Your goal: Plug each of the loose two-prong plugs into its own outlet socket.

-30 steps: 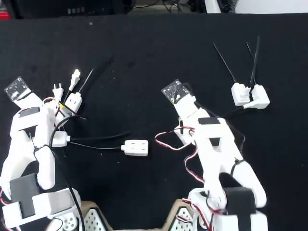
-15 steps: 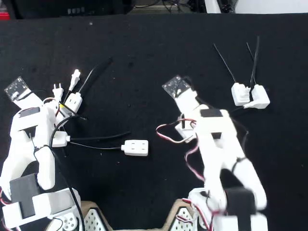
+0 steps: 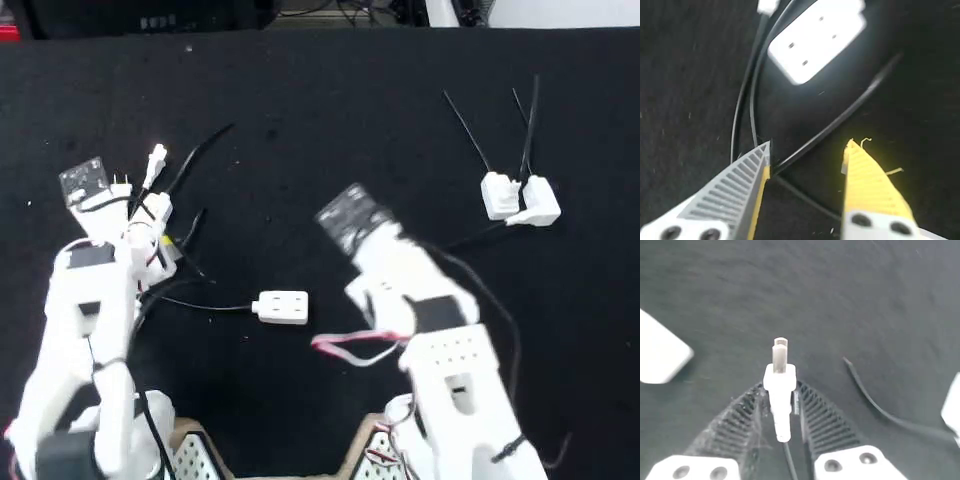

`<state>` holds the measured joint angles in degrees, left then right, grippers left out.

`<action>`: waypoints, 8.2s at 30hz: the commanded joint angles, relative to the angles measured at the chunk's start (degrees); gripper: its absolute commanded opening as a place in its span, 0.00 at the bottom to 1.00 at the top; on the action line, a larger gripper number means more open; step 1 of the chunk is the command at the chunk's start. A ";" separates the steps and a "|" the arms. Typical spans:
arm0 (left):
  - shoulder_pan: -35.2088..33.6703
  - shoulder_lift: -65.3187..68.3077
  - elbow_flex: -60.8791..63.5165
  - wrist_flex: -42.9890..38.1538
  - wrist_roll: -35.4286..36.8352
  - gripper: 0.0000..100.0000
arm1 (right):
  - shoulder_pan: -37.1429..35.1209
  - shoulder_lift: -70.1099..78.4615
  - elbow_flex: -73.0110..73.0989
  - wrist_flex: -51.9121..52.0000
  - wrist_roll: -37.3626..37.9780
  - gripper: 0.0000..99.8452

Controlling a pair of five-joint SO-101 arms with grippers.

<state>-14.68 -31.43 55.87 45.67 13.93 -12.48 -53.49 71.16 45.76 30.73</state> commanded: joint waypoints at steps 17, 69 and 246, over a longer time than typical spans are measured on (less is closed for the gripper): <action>-4.26 -29.45 3.65 3.16 -8.62 0.24 | -18.99 -2.51 6.55 -13.27 -10.73 0.01; 29.23 -40.88 17.01 -1.93 -10.46 0.24 | -27.78 -7.43 9.63 -17.05 -18.37 0.01; 16.66 -72.79 37.41 -0.18 -0.18 0.23 | -22.42 78.37 -72.92 48.62 -64.88 0.01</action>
<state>1.32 -103.69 93.85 45.41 13.41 -33.76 19.47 0.22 95.16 -35.12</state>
